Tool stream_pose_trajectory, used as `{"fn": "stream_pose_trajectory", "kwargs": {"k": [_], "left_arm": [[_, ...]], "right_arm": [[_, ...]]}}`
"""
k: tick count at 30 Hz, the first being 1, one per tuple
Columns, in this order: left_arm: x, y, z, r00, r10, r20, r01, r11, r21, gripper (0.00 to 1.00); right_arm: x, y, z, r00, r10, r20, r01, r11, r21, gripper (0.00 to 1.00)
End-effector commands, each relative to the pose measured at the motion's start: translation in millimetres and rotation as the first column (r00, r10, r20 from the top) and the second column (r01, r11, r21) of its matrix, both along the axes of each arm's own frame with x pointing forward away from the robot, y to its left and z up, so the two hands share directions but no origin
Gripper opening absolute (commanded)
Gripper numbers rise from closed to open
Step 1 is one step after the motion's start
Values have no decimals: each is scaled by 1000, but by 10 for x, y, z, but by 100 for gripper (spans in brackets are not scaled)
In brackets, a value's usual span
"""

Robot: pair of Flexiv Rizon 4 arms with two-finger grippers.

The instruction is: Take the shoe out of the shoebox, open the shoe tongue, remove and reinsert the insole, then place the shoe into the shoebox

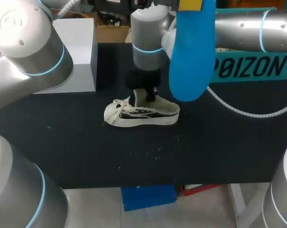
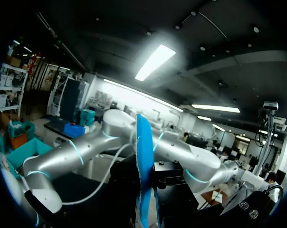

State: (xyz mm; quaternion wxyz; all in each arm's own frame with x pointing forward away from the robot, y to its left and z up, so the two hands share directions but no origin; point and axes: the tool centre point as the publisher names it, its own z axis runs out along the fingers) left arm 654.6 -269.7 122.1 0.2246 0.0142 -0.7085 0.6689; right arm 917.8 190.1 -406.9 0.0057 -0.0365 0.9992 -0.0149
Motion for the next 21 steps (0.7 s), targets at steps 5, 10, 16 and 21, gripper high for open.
{"fn": "stream_pose_trajectory", "kwargs": {"k": [5,10,16,21], "left_arm": [[-3,-17,-1,1000,2,0,-2,1000,2,0],[-3,-17,-1,1000,2,0,-2,1000,2,0],[-3,-17,-1,1000,2,0,-2,1000,2,0],[-3,-17,-1,1000,2,0,-2,1000,2,0]], "right_arm": [[-183,-249,883,873,-487,-19,486,873,-37,0],[-265,-465,1094,581,-814,-16,814,581,-15,0],[-303,-679,928,126,-992,10,992,126,-13,0],[-344,-709,749,-106,-994,21,994,-106,1,0]]}}
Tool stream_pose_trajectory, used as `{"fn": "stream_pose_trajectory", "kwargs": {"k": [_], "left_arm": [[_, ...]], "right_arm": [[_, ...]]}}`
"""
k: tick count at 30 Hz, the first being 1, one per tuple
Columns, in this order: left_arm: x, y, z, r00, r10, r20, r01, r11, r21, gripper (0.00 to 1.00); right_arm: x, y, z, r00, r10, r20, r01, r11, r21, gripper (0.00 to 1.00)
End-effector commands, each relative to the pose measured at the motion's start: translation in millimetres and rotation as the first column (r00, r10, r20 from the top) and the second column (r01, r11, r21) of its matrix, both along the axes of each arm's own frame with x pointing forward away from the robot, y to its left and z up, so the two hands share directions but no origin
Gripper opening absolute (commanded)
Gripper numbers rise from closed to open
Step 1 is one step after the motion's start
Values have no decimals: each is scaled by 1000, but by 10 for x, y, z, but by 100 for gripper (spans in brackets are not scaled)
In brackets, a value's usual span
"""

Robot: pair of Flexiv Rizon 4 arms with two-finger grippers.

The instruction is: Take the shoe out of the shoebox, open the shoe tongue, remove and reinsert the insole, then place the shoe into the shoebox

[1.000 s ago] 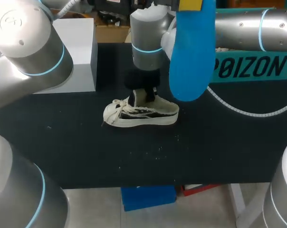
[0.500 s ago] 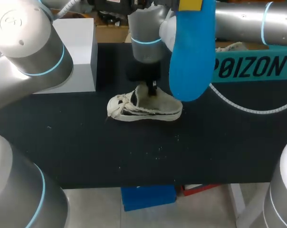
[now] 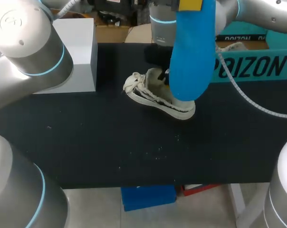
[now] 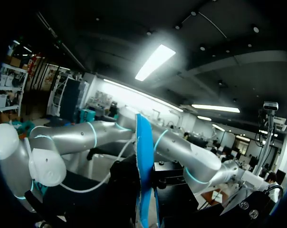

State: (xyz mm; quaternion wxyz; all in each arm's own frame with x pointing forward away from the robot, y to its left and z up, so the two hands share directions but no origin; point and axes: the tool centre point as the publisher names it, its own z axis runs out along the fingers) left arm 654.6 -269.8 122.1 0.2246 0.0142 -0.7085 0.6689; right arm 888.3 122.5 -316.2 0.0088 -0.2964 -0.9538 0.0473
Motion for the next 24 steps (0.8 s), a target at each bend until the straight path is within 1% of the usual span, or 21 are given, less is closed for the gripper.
{"fn": "stream_pose_trajectory", "kwargs": {"k": [1,7,10,17,24], "left_arm": [[-3,-16,-1,1000,2,0,-2,1000,2,0],[-3,-16,-1,1000,2,0,-2,1000,2,0],[-3,-16,-1,1000,2,0,-2,1000,2,0],[-3,-16,-1,1000,2,0,-2,1000,2,0],[-3,-16,-1,1000,2,0,-2,1000,2,0]], "right_arm": [[-56,-24,-185,519,-853,57,853,521,36,0],[-33,-86,-284,375,-925,70,925,378,37,0],[-24,-103,-308,336,-939,71,940,339,39,0],[-10,-110,-397,316,-947,62,947,318,42,0],[-2,-42,-506,317,-946,69,947,320,38,0]]}}
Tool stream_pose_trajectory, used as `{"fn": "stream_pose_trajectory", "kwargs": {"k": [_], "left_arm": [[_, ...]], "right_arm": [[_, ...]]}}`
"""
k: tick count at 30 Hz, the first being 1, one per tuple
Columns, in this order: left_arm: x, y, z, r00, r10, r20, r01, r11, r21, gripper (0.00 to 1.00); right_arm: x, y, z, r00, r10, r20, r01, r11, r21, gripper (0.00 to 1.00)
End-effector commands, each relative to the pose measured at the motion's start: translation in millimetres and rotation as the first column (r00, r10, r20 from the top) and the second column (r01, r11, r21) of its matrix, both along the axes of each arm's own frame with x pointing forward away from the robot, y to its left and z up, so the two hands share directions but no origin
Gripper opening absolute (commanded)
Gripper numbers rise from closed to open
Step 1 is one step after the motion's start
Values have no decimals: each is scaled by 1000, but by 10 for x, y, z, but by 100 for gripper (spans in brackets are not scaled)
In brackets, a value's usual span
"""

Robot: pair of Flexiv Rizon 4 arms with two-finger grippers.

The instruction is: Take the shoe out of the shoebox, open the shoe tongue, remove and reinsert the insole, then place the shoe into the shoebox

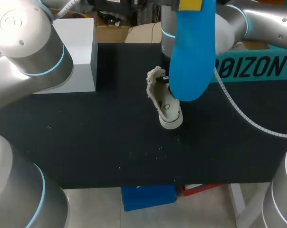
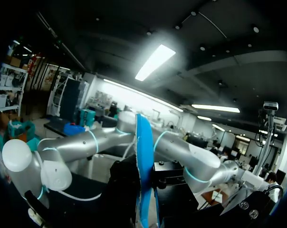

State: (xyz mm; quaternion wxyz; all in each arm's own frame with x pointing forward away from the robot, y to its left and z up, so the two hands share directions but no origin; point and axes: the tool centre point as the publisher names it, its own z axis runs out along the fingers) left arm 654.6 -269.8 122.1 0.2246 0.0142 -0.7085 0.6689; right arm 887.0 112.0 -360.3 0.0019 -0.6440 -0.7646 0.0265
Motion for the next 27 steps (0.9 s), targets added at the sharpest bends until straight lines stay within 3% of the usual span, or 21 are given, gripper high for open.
{"fn": "stream_pose_trajectory", "kwargs": {"k": [1,14,26,27], "left_arm": [[-3,-16,-1,1000,2,0,-2,1000,2,0],[-3,-16,-1,1000,2,0,-2,1000,2,0],[-3,-16,-1,1000,2,0,-2,1000,2,0],[-3,-16,-1,1000,2,0,-2,1000,2,0]], "right_arm": [[15,79,-82,901,-434,23,434,901,-13,0],[10,243,-349,919,-394,28,394,919,-4,0],[6,249,-379,949,-311,56,310,951,23,0],[8,246,-377,951,-304,58,304,953,21,15]]}}
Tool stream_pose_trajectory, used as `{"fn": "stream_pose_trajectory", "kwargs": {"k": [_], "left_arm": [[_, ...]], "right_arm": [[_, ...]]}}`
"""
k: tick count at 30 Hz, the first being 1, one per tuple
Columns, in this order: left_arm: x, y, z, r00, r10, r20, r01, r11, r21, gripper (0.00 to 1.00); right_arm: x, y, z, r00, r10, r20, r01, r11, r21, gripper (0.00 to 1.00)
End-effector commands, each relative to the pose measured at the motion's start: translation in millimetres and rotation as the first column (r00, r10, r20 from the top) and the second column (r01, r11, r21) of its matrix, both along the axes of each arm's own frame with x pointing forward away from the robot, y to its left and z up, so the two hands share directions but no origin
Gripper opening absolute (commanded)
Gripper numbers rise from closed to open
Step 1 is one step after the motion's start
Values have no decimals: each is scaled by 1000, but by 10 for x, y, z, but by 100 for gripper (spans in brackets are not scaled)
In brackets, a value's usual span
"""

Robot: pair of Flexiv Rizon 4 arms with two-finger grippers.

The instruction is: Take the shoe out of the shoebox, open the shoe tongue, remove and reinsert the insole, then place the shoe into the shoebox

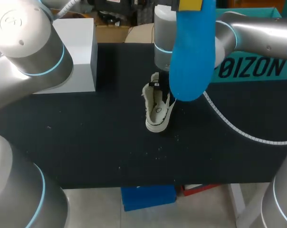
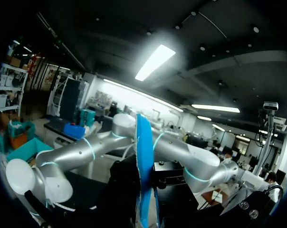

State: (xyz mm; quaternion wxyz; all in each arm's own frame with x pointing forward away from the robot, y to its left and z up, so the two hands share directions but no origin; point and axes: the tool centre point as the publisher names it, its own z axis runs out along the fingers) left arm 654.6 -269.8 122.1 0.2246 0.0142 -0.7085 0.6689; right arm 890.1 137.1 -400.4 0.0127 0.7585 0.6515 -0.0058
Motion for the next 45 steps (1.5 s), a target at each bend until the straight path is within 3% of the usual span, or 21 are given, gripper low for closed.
{"fn": "stream_pose_trajectory", "kwargs": {"k": [1,2,6,9,12,13,26,28,30,32,38,45], "left_arm": [[-3,-16,-1,1000,2,0,-2,1000,2,0],[-3,-16,-1,1000,2,0,-2,1000,2,0],[-3,-16,-1,1000,2,0,-2,1000,2,0],[-3,-16,-1,1000,2,0,-2,1000,2,0],[-3,-16,-1,1000,2,0,-2,1000,2,0],[-3,-16,-1,1000,2,0,-2,1000,2,0],[-3,-16,-1,1000,2,0,-2,1000,2,0],[-3,-16,-1,1000,2,0,-2,1000,2,0],[-3,-16,-1,1000,2,0,-2,1000,2,0],[-3,-16,-1,1000,2,0,-2,1000,2,0],[-3,-16,-1,1000,2,0,-2,1000,2,0],[-3,-16,-1,1000,2,0,-2,1000,2,0]], "right_arm": [[-22,-8,26,1000,19,5,-19,1000,2,41],[-26,-16,34,1000,19,5,-19,1000,5,100],[-93,-106,145,1000,15,25,-18,994,106,100],[-148,-159,308,999,21,44,-32,963,268,100],[-214,-225,552,994,35,108,-85,858,506,100],[-229,-237,649,987,35,158,-122,801,586,100],[-229,-237,649,987,35,158,-122,801,586,100],[-253,-295,744,985,-4,170,-118,704,700,100],[-257,-325,837,979,-26,204,-131,684,718,100],[-223,-358,915,972,-52,230,-146,632,761,100],[-175,-396,1118,957,-86,277,-185,555,811,100],[-160,-379,1230,955,-102,279,-194,496,846,100]]}}
